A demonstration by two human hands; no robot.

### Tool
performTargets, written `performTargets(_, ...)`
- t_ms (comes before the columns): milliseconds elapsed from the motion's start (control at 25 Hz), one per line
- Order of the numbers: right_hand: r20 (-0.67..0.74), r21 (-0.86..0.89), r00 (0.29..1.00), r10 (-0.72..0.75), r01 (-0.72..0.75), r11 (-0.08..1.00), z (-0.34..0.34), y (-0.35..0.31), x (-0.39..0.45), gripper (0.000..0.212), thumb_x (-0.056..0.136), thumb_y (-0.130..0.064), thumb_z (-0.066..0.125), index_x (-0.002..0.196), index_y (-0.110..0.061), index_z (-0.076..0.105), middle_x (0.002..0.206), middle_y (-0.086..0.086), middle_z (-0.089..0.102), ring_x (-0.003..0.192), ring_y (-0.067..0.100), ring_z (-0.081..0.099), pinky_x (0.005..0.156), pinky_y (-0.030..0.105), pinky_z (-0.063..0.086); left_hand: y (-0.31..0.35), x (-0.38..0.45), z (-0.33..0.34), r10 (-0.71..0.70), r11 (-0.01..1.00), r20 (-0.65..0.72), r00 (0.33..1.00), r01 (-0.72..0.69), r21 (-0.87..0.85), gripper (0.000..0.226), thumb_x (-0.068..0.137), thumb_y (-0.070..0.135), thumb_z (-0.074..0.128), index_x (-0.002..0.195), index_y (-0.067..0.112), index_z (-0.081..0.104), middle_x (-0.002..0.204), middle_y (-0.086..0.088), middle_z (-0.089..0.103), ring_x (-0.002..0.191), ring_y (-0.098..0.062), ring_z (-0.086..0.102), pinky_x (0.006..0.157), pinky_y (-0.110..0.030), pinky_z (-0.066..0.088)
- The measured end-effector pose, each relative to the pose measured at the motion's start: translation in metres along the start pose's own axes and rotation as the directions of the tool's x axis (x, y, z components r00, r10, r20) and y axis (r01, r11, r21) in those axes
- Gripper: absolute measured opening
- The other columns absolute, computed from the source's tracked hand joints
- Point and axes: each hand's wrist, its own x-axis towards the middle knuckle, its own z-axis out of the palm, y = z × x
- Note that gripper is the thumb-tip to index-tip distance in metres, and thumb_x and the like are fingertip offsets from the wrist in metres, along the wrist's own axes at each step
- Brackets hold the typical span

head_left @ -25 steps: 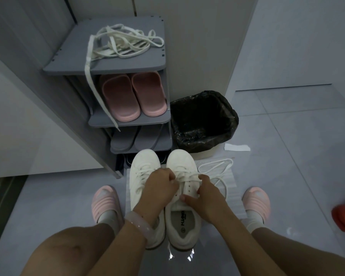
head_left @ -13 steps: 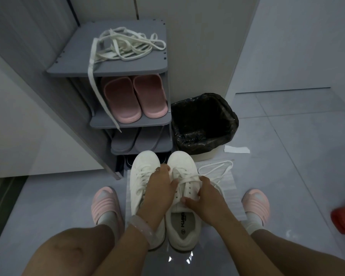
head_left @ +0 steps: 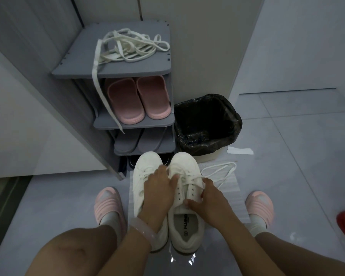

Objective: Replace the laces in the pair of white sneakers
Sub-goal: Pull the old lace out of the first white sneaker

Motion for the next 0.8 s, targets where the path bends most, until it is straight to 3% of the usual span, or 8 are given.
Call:
performTargets(80, -0.010, 0.016, 1.000, -0.009, 0.009, 1.000, 0.000, 0.000, 0.000, 0.081, 0.076, -0.045, 0.070, 0.138, -0.019, 0.025, 0.127, 0.003, 0.051, 0.114, 0.021, 0.052, 0.090, 0.032, 0.044, -0.003, -0.006, 0.011, 0.011, 0.969, 0.106, 0.994, -0.036, 0.246, 0.028, 0.094, 0.033, 0.044, 0.108, 0.010, 0.052, 0.110, -0.006, 0.060, 0.106, -0.024, 0.054, 0.093, -0.036, 0.038)
performTargets(160, 0.003, 0.012, 1.000, -0.003, 0.003, 1.000, 0.000, 0.000, 0.001, 0.081, 0.076, -0.045, 0.069, 0.139, -0.019, 0.025, 0.128, 0.002, 0.050, 0.114, 0.021, 0.051, 0.089, 0.032, 0.043, 0.001, -0.006, 0.012, 0.047, 0.967, 0.097, 0.994, -0.069, 0.244, 0.019, 0.095, 0.023, 0.043, 0.104, 0.009, 0.053, 0.108, -0.008, 0.060, 0.105, -0.024, 0.054, 0.090, -0.035, 0.038)
performTargets(320, -0.003, 0.009, 1.000, 0.001, -0.001, 1.000, 0.000, 0.001, 0.000, 0.083, 0.076, -0.047, 0.069, 0.140, -0.020, 0.023, 0.128, 0.003, 0.050, 0.115, 0.021, 0.051, 0.093, 0.037, 0.045, 0.015, 0.002, -0.015, -0.014, 0.972, -0.293, 0.956, -0.056, -0.226, 0.015, 0.090, 0.003, 0.044, 0.089, 0.008, 0.059, 0.083, 0.000, 0.057, 0.080, -0.016, 0.053, 0.071, -0.015, 0.039)
performTargets(400, 0.006, 0.002, 1.000, 0.008, -0.008, 1.000, -0.001, 0.001, 0.003, 0.086, 0.076, -0.048, 0.069, 0.141, -0.019, 0.021, 0.131, 0.003, 0.048, 0.118, 0.021, 0.049, 0.094, 0.037, 0.044, 0.017, 0.010, -0.029, -0.076, 0.918, -0.379, 0.922, -0.084, -0.388, 0.012, 0.091, 0.004, 0.046, 0.089, 0.013, 0.054, 0.075, 0.008, 0.049, 0.069, -0.009, 0.046, 0.062, -0.007, 0.036)
performTargets(480, 0.013, -0.011, 1.000, 0.015, -0.015, 1.000, -0.001, 0.000, 0.003, 0.086, 0.076, -0.047, 0.069, 0.142, -0.019, 0.021, 0.131, 0.004, 0.048, 0.118, 0.021, 0.050, 0.094, 0.036, 0.044, 0.013, 0.011, -0.027, -0.054, 0.953, -0.201, 0.978, -0.010, -0.303, 0.004, 0.092, 0.014, 0.050, 0.096, 0.013, 0.049, 0.078, 0.006, 0.050, 0.070, -0.009, 0.048, 0.062, -0.011, 0.038)
performTargets(600, -0.006, 0.004, 1.000, -0.009, 0.009, 1.000, 0.001, 0.000, 0.001, 0.083, 0.076, -0.046, 0.069, 0.140, -0.020, 0.025, 0.129, 0.002, 0.050, 0.113, 0.019, 0.052, 0.091, 0.037, 0.046, -0.002, 0.001, 0.006, -0.001, 0.992, 0.096, 0.995, -0.011, 0.126, 0.022, 0.092, 0.028, 0.051, 0.102, 0.008, 0.052, 0.099, -0.007, 0.061, 0.094, -0.023, 0.057, 0.083, -0.034, 0.044)
performTargets(720, -0.007, 0.020, 1.000, -0.023, 0.023, 1.000, 0.000, 0.002, 0.002, 0.082, 0.076, -0.045, 0.070, 0.140, -0.019, 0.026, 0.128, 0.001, 0.050, 0.112, 0.019, 0.052, 0.090, 0.035, 0.046, -0.001, -0.002, 0.017, 0.045, 0.990, 0.059, 0.997, -0.052, 0.132, 0.018, 0.095, 0.020, 0.043, 0.100, 0.006, 0.053, 0.102, -0.011, 0.060, 0.096, -0.025, 0.056, 0.083, -0.036, 0.043)
performTargets(800, -0.001, 0.011, 1.000, -0.011, 0.011, 1.000, 0.000, 0.002, 0.000, 0.084, 0.076, -0.046, 0.069, 0.141, -0.020, 0.023, 0.129, 0.002, 0.050, 0.114, 0.019, 0.051, 0.091, 0.036, 0.045, 0.010, -0.001, 0.005, 0.083, 0.996, -0.091, 0.992, -0.082, 0.020, 0.018, 0.096, 0.019, 0.042, 0.093, 0.005, 0.053, 0.091, -0.010, 0.058, 0.088, -0.027, 0.056, 0.075, -0.035, 0.040)
